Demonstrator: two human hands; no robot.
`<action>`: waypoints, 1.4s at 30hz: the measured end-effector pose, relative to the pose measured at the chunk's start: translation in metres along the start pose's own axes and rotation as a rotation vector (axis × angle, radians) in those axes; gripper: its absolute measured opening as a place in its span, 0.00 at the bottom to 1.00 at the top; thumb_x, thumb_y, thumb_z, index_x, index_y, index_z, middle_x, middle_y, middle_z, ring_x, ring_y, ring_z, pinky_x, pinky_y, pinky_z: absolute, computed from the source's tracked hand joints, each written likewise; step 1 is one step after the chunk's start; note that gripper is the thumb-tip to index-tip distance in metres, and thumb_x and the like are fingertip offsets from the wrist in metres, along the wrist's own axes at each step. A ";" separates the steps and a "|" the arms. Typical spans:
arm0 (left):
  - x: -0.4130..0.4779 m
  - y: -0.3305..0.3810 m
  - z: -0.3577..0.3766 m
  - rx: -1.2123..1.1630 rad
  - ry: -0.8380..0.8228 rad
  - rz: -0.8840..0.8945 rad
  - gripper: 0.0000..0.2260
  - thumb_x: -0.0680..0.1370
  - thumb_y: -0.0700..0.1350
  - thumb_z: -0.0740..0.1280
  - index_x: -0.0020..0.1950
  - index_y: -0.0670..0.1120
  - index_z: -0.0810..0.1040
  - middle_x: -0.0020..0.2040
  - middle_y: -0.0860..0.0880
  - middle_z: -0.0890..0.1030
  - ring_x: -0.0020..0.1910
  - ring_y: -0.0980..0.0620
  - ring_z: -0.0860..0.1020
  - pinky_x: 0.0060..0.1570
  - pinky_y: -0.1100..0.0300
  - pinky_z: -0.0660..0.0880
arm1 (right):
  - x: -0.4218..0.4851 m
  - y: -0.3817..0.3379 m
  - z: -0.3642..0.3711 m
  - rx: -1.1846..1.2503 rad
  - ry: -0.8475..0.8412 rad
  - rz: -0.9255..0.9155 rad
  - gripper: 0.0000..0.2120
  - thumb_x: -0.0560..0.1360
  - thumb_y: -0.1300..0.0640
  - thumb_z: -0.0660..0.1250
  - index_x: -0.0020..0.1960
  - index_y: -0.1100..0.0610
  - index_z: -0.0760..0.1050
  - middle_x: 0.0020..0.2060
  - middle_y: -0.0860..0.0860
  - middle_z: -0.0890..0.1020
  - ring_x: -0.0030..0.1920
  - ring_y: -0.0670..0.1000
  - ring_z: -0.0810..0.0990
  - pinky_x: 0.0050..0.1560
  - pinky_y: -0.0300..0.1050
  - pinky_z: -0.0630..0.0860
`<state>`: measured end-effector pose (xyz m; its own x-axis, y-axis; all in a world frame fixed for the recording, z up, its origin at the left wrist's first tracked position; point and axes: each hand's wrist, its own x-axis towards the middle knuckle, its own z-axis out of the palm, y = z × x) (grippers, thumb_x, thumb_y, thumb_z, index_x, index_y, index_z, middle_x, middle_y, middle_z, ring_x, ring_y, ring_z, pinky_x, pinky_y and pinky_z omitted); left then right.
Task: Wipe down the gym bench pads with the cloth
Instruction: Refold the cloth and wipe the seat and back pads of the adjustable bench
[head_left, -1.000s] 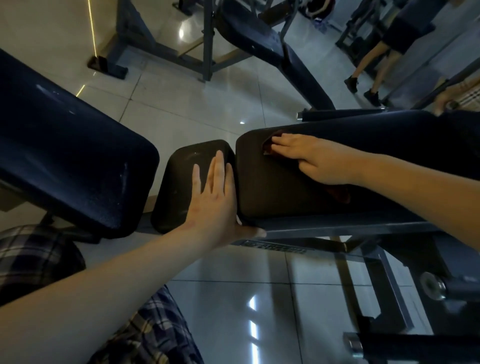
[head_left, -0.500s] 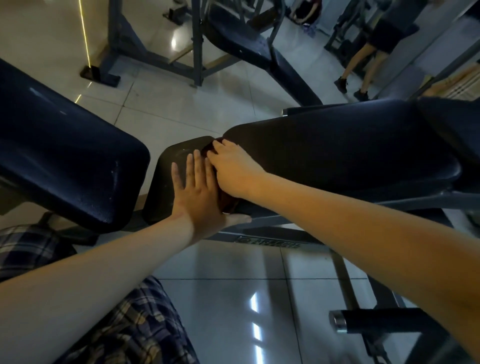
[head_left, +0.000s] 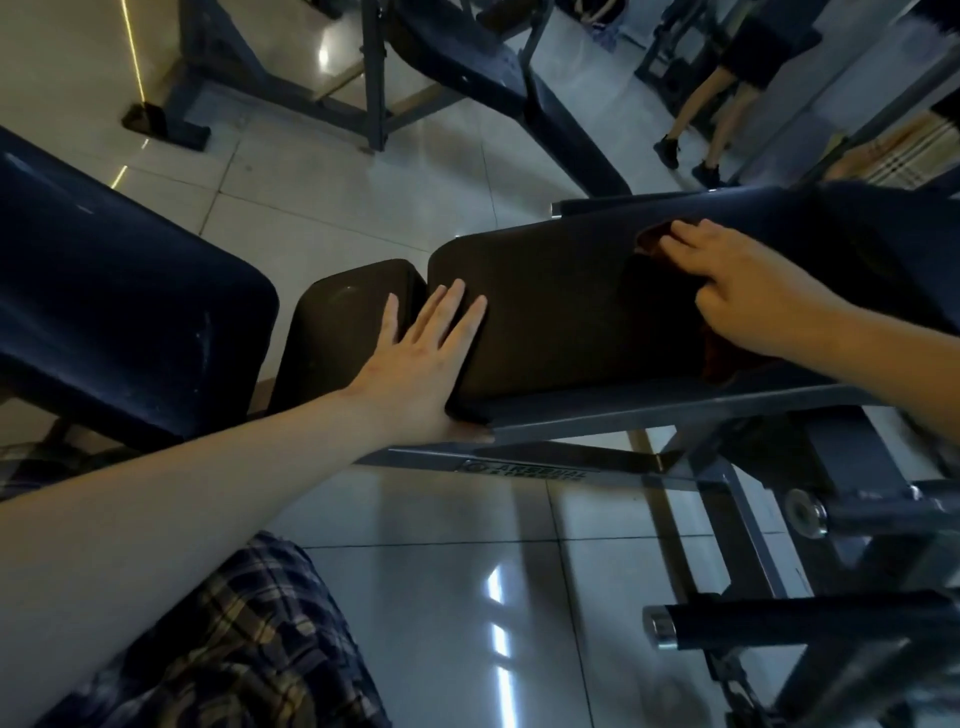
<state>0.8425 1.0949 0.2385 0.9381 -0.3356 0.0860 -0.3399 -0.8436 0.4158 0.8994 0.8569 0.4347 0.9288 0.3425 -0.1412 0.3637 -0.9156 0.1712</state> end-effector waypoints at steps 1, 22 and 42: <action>0.000 0.000 -0.002 0.021 -0.015 -0.004 0.60 0.67 0.74 0.66 0.79 0.46 0.31 0.79 0.44 0.32 0.78 0.45 0.34 0.73 0.36 0.33 | 0.003 -0.007 0.005 0.012 0.007 -0.018 0.29 0.79 0.65 0.57 0.78 0.55 0.56 0.79 0.51 0.54 0.78 0.50 0.49 0.77 0.48 0.45; -0.052 -0.012 -0.005 0.103 -0.007 -0.593 0.58 0.71 0.74 0.62 0.78 0.36 0.34 0.78 0.35 0.34 0.79 0.37 0.39 0.73 0.33 0.38 | 0.039 -0.066 0.035 0.063 0.025 -0.260 0.27 0.79 0.65 0.57 0.77 0.53 0.61 0.77 0.48 0.59 0.77 0.47 0.53 0.73 0.40 0.45; -0.069 -0.033 0.046 -0.538 0.198 -0.795 0.71 0.50 0.81 0.63 0.80 0.41 0.43 0.79 0.43 0.52 0.78 0.43 0.54 0.75 0.44 0.58 | 0.058 -0.074 0.037 0.286 0.136 -0.199 0.24 0.80 0.66 0.56 0.73 0.50 0.68 0.67 0.54 0.74 0.50 0.46 0.77 0.50 0.38 0.72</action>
<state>0.7860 1.1269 0.1776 0.8912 0.3658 -0.2683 0.4263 -0.4727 0.7713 0.9234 0.9372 0.3776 0.8498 0.5270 -0.0101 0.5215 -0.8435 -0.1283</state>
